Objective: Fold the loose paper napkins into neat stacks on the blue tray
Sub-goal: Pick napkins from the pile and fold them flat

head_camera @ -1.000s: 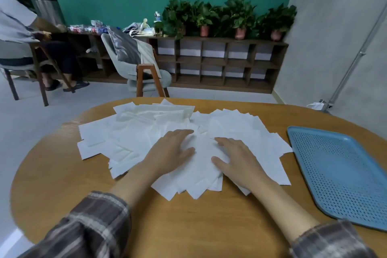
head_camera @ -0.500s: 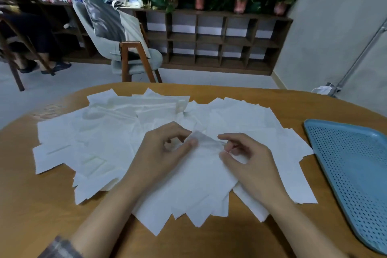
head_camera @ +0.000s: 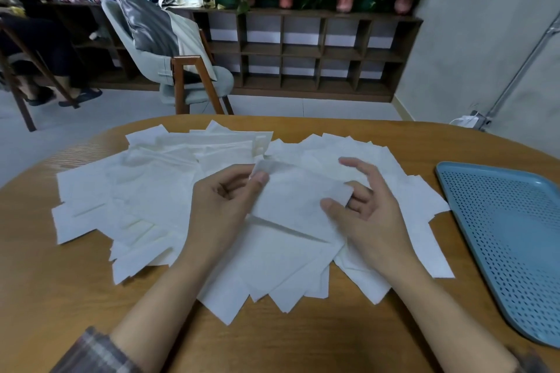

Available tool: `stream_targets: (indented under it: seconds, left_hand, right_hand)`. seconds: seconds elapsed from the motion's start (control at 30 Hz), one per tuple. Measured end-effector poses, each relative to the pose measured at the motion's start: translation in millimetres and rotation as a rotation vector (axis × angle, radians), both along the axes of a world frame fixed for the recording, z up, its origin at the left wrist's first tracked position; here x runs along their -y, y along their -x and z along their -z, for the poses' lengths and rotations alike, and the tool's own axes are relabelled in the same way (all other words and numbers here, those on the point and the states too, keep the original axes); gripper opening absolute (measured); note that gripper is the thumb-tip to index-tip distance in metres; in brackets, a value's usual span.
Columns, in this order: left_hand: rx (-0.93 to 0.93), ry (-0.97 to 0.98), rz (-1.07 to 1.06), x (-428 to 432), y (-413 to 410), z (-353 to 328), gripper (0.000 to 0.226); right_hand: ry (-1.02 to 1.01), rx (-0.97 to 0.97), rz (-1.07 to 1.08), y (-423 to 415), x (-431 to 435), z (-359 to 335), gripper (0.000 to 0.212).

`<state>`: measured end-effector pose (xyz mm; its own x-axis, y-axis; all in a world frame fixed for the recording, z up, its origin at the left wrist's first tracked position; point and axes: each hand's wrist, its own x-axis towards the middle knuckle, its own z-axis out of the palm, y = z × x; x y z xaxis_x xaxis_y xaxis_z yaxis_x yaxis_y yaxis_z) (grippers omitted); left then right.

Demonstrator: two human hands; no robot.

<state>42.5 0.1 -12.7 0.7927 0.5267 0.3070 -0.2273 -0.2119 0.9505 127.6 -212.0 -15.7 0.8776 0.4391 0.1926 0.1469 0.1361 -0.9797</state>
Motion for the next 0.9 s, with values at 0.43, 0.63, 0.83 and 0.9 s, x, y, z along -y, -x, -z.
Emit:
stream_targets:
  seconds: [0.43, 0.63, 0.83, 0.9]
  left_hand:
    - [-0.104, -0.351, 0.033, 10.6, 2.1, 8.3, 0.032]
    - [-0.260, -0.857, 0.365, 13.5, 6.4, 18.4, 0.043]
    - [-0.238, -0.939, 0.352, 17.9, 8.5, 18.3, 0.022]
    - [-0.218, -0.918, 0.371, 20.4, 9.0, 17.6, 0.012]
  right_hand:
    - [0.161, 0.150, 0.098, -11.8, 8.1, 4.6, 0.025]
    - [0.196, 0.229, 0.167, -17.6, 12.1, 7.1, 0.030]
    - [0.185, 0.217, 0.166, -17.4, 10.1, 7.6, 0.030]
    - [0.196, 0.220, 0.152, -17.3, 10.8, 6.4, 0.034]
